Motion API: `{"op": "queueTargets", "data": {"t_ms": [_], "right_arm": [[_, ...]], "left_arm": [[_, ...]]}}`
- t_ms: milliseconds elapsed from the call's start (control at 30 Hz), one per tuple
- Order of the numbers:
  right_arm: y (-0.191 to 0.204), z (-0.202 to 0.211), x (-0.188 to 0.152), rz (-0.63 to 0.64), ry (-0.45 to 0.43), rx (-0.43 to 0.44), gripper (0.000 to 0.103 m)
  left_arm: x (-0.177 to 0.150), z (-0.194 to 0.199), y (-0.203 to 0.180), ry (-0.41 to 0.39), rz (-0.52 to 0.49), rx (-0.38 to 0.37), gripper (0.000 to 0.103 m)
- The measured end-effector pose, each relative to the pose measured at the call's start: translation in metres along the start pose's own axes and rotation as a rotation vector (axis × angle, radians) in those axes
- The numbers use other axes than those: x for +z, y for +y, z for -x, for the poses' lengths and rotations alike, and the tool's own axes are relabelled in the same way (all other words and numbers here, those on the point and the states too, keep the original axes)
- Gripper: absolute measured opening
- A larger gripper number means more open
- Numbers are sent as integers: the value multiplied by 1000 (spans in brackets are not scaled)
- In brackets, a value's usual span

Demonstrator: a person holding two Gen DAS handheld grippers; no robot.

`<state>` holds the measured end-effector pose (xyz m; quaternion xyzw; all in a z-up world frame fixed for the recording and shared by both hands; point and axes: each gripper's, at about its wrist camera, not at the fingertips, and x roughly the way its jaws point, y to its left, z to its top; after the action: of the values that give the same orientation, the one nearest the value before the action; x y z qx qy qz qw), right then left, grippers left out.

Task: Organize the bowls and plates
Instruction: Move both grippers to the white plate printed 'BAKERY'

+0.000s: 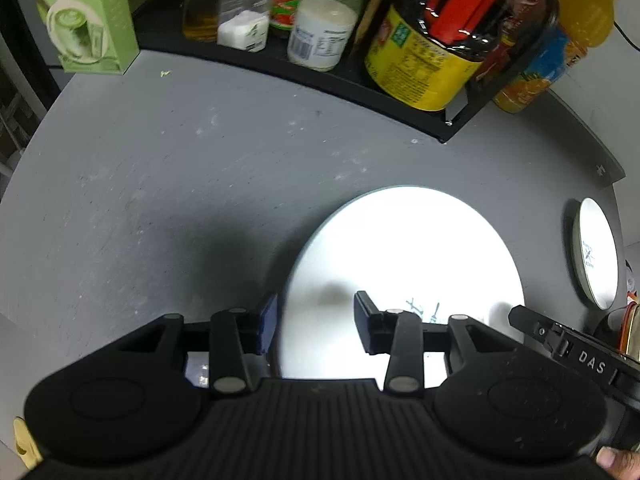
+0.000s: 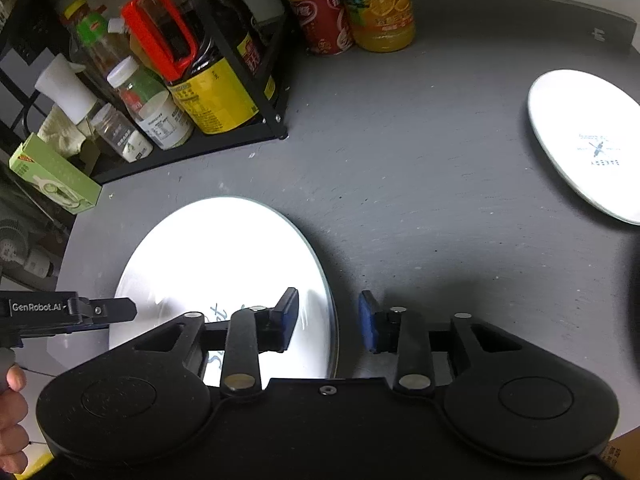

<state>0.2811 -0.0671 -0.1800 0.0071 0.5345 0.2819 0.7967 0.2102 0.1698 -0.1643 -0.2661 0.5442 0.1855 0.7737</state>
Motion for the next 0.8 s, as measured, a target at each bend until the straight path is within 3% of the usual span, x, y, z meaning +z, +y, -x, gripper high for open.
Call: {"op": "queueTargets", "data": {"t_ms": [167, 567, 800], "right_arm": [[-8, 15, 4, -11, -33, 3, 50], [-35, 54, 28, -2, -100, 4, 78], [-61, 65, 49, -12, -125, -26, 79]], "left_arm": [[4, 6, -20, -32, -37, -2, 60], [13, 13, -80, -39, -93, -64, 67], [15, 8, -123, -28, -134, -104, 67]]}}
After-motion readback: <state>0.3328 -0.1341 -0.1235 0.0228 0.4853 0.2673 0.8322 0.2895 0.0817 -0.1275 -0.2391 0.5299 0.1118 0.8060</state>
